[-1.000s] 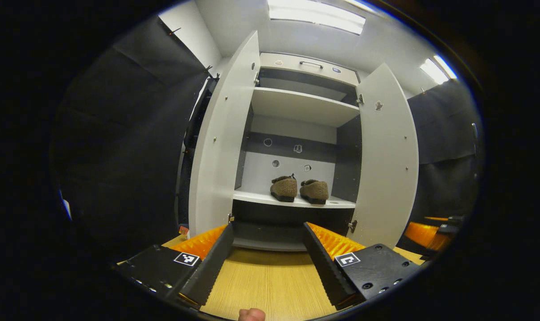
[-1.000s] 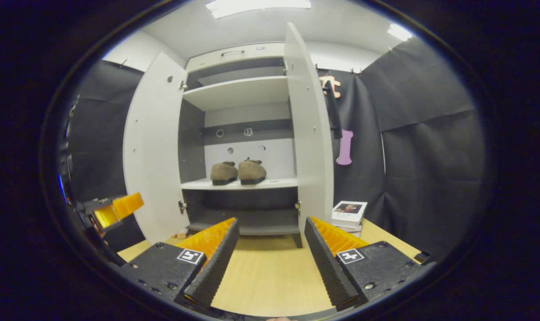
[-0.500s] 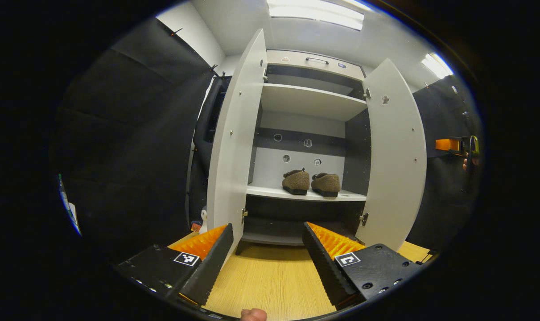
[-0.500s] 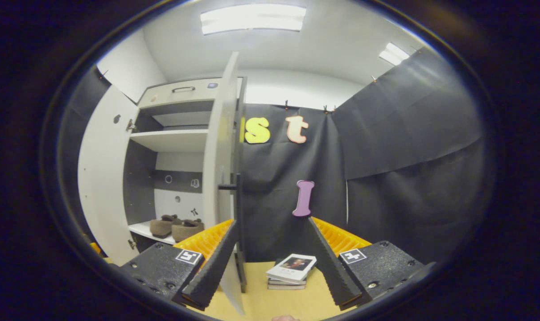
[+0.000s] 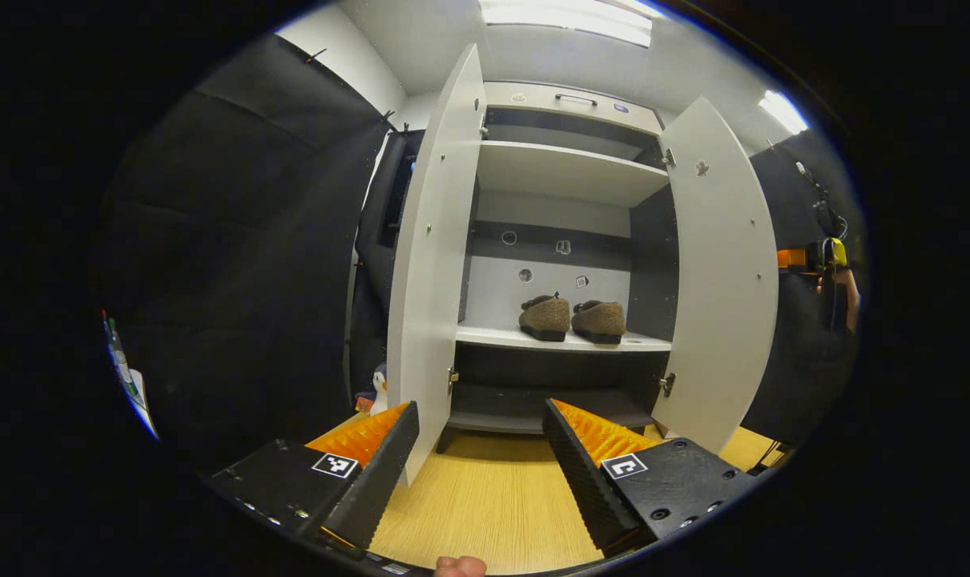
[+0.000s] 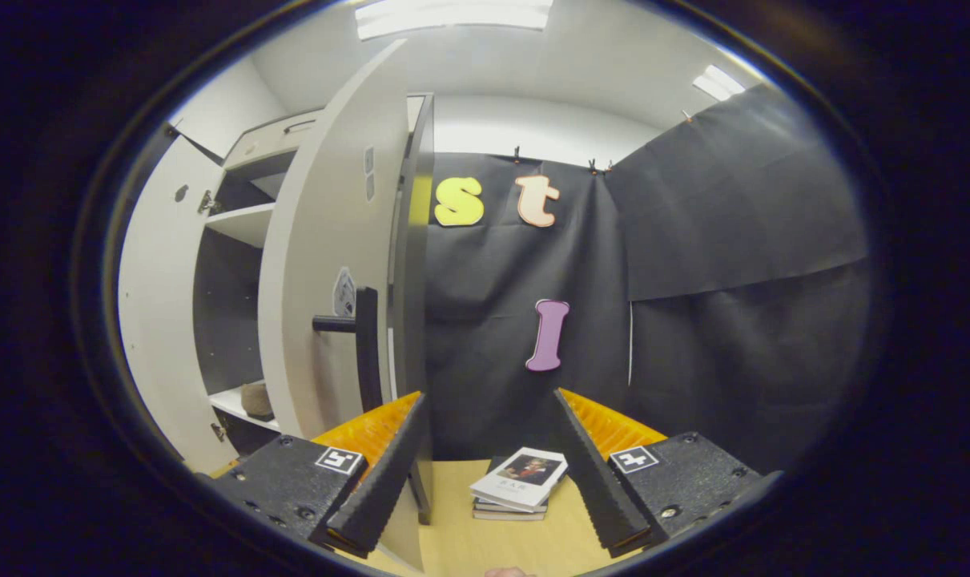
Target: Grab one shoe with the right hand and put it into the shoe cabinet, grab the other shoe with the left hand and put it into the shoe cabinet; then close the right door with the right hand and the left door with the left hand.
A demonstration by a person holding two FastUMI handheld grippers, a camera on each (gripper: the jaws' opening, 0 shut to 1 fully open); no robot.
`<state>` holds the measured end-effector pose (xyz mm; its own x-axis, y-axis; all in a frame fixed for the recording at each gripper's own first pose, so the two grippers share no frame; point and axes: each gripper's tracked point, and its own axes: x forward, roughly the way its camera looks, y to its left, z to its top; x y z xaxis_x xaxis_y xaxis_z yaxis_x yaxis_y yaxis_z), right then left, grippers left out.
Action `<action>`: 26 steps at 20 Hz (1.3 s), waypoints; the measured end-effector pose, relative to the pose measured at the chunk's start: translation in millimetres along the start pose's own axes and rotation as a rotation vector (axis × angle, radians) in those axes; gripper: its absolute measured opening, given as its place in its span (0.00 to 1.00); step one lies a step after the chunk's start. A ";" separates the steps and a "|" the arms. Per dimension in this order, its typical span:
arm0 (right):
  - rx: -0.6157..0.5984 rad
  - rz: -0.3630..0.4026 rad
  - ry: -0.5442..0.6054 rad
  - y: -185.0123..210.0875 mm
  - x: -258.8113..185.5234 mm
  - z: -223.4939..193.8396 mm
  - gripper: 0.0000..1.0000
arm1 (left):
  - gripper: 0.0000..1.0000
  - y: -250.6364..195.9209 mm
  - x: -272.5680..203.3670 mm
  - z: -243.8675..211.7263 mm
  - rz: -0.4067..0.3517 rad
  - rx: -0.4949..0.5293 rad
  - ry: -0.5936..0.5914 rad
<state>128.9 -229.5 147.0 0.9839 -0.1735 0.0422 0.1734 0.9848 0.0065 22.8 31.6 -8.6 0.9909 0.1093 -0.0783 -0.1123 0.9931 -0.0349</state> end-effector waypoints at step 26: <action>0.041 0.274 -0.014 183.4 8.4 -16.0 0.90 | 0.94 25.0 1.3 10.7 0.033 -0.024 -0.023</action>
<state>169.6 -50.4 132.6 0.9932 0.0991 0.0613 -0.1012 0.9943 0.0332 22.1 57.0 1.1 0.9881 0.1431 -0.0568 -0.1463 0.9876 -0.0564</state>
